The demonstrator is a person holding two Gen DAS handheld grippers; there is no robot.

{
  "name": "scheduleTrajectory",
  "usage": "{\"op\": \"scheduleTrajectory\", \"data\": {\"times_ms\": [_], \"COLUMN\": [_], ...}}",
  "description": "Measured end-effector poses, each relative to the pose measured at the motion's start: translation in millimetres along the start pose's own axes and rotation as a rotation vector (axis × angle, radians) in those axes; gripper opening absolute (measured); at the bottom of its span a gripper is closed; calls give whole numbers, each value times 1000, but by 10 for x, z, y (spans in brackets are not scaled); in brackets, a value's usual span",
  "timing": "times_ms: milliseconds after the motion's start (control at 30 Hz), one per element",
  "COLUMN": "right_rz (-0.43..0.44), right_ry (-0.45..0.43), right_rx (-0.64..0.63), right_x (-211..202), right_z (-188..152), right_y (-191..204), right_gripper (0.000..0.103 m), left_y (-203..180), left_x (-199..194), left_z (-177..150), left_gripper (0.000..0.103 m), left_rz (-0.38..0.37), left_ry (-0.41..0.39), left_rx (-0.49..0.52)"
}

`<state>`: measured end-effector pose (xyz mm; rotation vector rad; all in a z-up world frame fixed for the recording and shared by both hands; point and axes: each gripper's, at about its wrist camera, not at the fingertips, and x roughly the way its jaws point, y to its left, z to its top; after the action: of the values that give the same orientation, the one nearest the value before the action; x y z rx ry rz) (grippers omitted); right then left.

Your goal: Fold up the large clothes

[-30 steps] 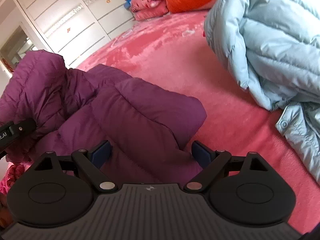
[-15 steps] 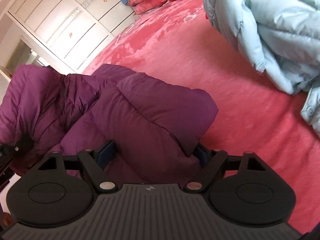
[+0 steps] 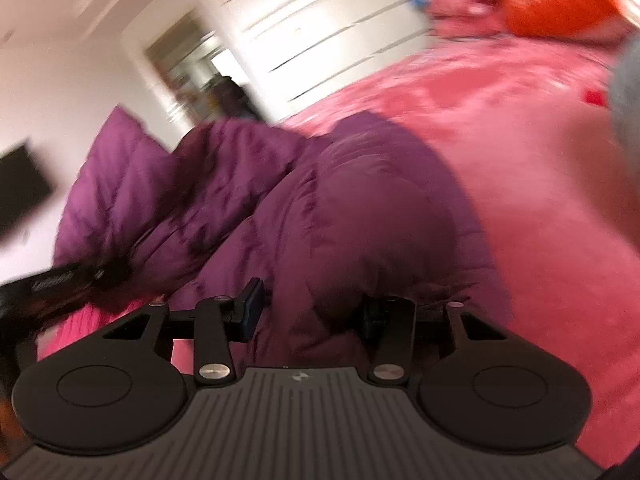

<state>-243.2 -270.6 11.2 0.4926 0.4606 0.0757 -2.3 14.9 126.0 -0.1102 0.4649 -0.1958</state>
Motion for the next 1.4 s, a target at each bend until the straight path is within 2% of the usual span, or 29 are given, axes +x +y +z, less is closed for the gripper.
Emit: {"op": "scheduleTrajectory", "data": {"times_ms": [100, 200, 333, 500, 600, 667, 733, 900, 1133, 1400], "right_rz": [56, 109, 178, 266, 303, 311, 312, 293, 263, 252], "right_ry": [39, 86, 191, 342, 397, 420, 431, 438, 421, 464], "right_rx": [-120, -292, -559, -743, -790, -806, -819, -810, -847, -924], "right_x": [83, 192, 374, 632, 619, 635, 605, 597, 546, 392], "right_z": [-19, -90, -317, -527, -603, -607, -598, -517, -636, -812], "right_y": [207, 483, 871, 1114, 1151, 1163, 1156, 1090, 1312, 1470], "right_gripper": [59, 59, 59, 60, 67, 80, 88, 103, 103, 103], "left_y": [214, 377, 622, 984, 1126, 1199, 1244, 1255, 1141, 1012], "left_x": [-40, -62, -112, -176, -213, -265, -353, -711, -1231, -1624], "left_z": [-90, -202, -369, -525, -565, -587, -609, -632, -612, -589], "left_gripper": [33, 33, 33, 33, 33, 33, 33, 36, 53, 63], "left_rz": [41, 77, 132, 187, 206, 207, 206, 153, -34, -241], "left_ry": [18, 42, 81, 132, 165, 182, 195, 206, 198, 207], "left_rx": [-23, -20, -29, -50, -58, -58, -55, -27, -6, -16]}}
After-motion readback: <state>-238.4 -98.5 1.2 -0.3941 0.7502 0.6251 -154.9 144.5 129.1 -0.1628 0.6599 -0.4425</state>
